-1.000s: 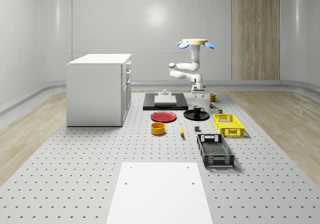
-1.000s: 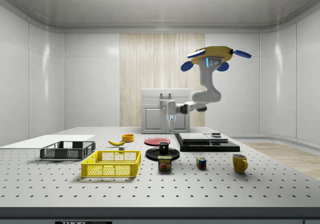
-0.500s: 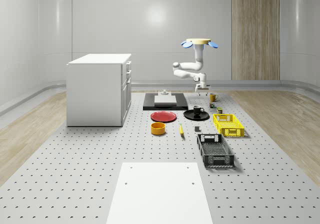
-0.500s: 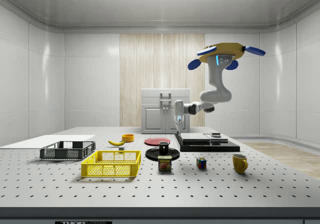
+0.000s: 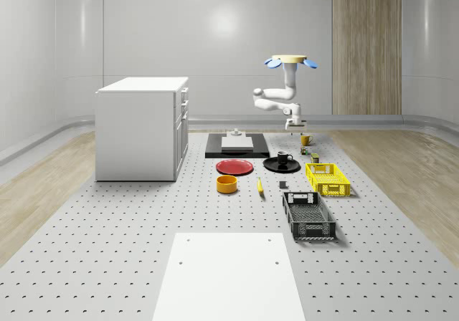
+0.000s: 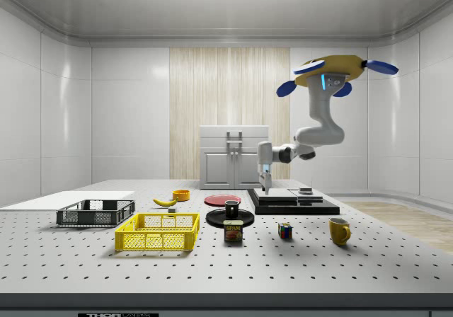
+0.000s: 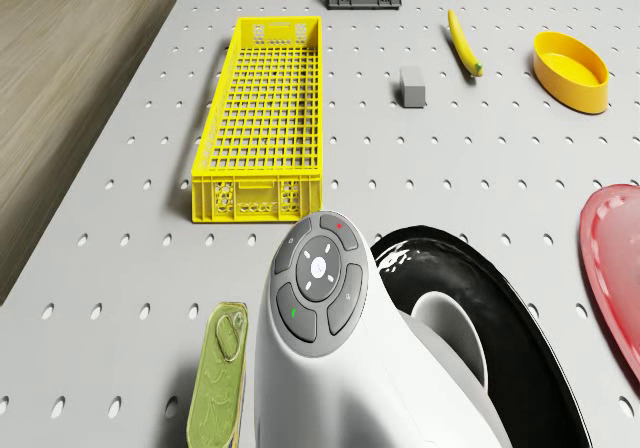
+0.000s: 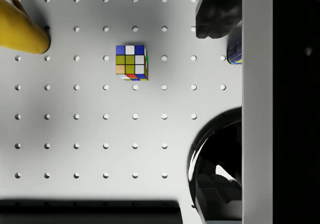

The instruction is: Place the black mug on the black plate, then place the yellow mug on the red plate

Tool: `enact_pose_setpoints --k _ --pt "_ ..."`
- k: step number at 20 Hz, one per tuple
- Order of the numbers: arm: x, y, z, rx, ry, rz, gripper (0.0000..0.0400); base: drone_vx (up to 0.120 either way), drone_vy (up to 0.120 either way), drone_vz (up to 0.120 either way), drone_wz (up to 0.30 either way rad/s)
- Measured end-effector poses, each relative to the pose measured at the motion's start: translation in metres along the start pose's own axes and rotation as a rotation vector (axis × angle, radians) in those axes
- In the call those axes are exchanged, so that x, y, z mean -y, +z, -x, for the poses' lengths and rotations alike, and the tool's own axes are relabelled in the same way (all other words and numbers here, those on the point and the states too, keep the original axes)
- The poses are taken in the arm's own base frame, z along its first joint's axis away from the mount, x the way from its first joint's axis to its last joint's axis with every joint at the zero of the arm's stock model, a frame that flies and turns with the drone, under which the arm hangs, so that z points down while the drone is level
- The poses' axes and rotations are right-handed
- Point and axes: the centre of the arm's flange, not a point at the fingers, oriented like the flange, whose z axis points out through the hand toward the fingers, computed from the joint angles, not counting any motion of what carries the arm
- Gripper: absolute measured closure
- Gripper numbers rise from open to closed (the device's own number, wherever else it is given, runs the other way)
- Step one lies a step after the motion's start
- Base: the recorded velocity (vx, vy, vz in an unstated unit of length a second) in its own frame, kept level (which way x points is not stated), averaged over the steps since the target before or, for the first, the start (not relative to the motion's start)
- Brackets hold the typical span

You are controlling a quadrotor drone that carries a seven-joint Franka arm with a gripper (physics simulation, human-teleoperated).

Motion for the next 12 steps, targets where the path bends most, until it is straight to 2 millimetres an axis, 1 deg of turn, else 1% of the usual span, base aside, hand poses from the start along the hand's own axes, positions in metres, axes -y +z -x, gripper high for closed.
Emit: enact_pose_setpoints --k 10,12 --pt "0.0 0.0 0.0 0.0 0.0 0.0 0.0 -0.12 0.12 0.0 0.0" --pt "0.0 0.0 0.0 0.0 0.0 0.0 0.0 -0.12 0.0 0.0 0.0"
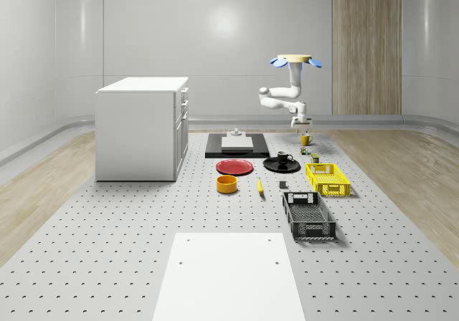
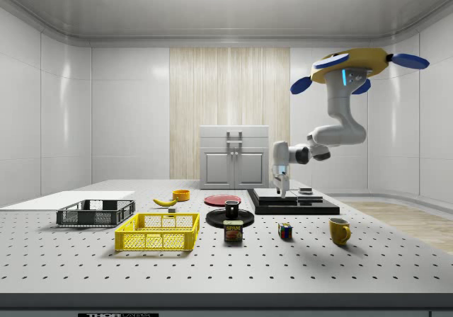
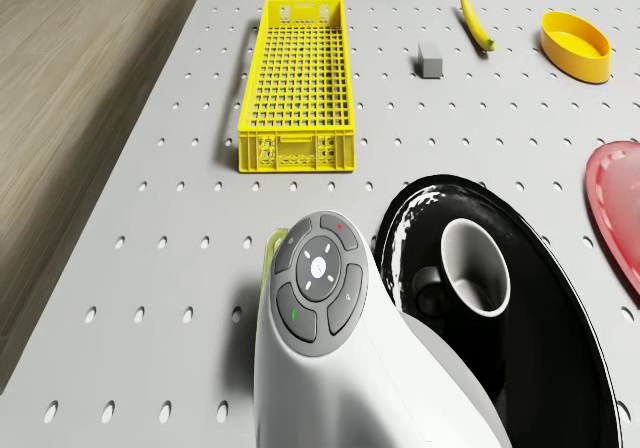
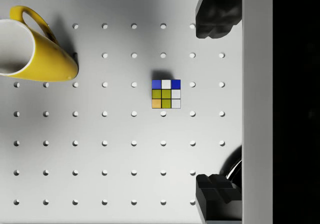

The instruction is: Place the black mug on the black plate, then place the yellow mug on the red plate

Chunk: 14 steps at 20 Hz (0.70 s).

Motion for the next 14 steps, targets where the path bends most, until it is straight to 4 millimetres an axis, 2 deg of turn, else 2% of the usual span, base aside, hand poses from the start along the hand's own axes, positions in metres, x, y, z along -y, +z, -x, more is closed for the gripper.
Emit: enact_pose_setpoints --k 12,14 --pt "0.0 0.0 0.0 0.0 0.0 0.0 0.0 -0.12 0.0 0.0 0.0" --pt "0.0 0.0 0.0 0.0 0.0 0.0 0.0 -0.12 0.08 0.0 0.0"
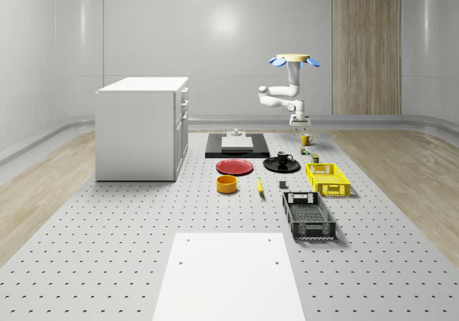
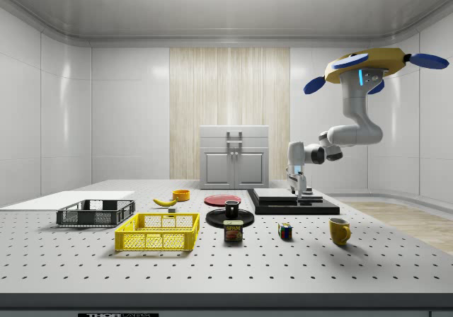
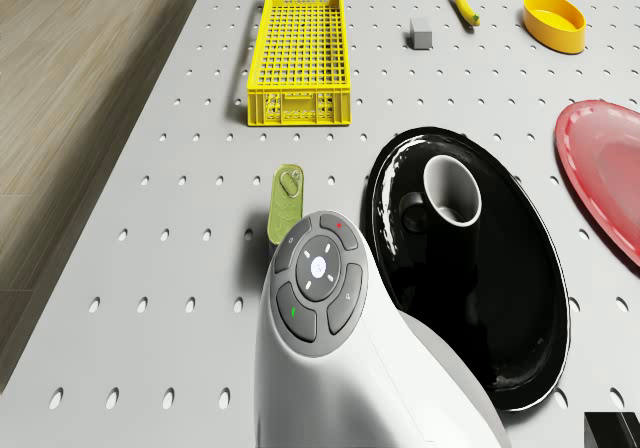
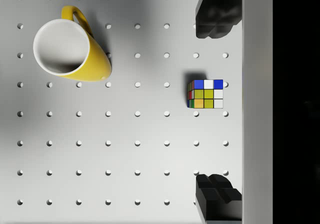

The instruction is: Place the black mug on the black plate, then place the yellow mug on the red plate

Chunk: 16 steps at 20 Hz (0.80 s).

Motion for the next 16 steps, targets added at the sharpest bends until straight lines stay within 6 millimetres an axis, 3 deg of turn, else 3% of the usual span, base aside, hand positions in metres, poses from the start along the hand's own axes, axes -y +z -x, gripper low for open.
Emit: enact_pose_setpoints --k 10,14,16 --pt "0.0 0.0 0.0 0.0 0.0 0.0 0.0 -0.12 0.008 0.0 0.0" --pt "0.0 0.0 0.0 0.0 0.0 0.0 0.0 -0.12 0.0 -0.09 0.0" --pt "0.0 0.0 0.0 0.0 0.0 0.0 0.0 -0.12 0.0 0.0 0.0"
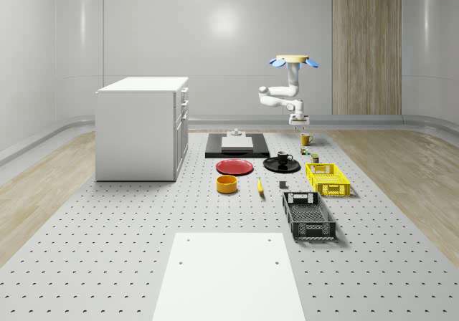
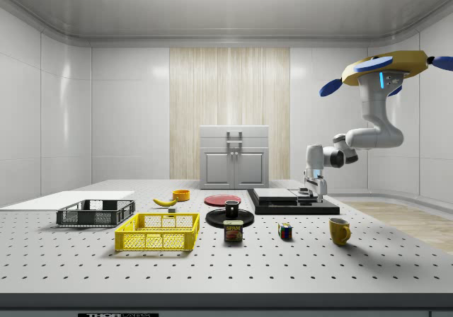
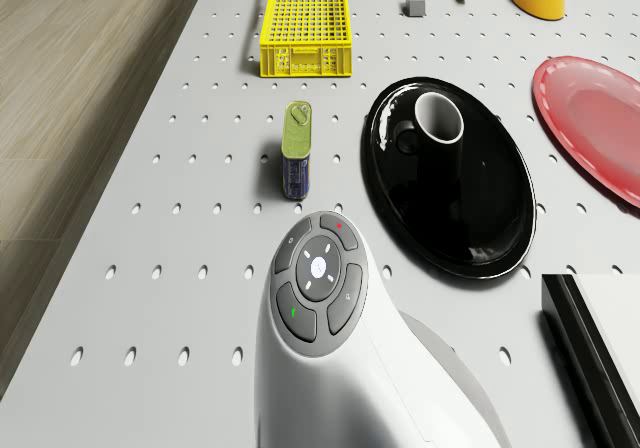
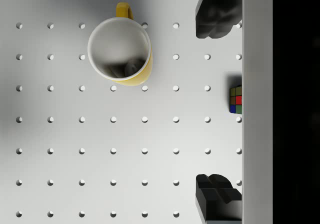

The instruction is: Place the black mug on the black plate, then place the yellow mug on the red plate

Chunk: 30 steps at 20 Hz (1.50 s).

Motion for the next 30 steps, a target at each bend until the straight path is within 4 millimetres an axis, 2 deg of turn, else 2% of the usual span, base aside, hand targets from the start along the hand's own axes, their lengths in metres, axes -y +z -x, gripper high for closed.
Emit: enact_pose_setpoints --k 5,10,16,23,30 --pt "0.0 0.0 0.0 0.0 0.0 0.0 0.0 -0.12 0.0 -0.008 0.0" --pt "0.0 0.0 0.0 0.0 0.0 0.0 0.0 -0.12 0.0 -0.088 0.0" --pt "0.0 0.0 0.0 0.0 0.0 0.0 0.0 -0.007 0.12 0.0 0.0" --pt "0.0 0.0 0.0 0.0 0.0 0.0 0.0 0.0 0.0 -0.109 0.0" --pt "0.0 0.0 0.0 0.0 0.0 0.0 0.0 0.0 0.0 -0.006 0.0"
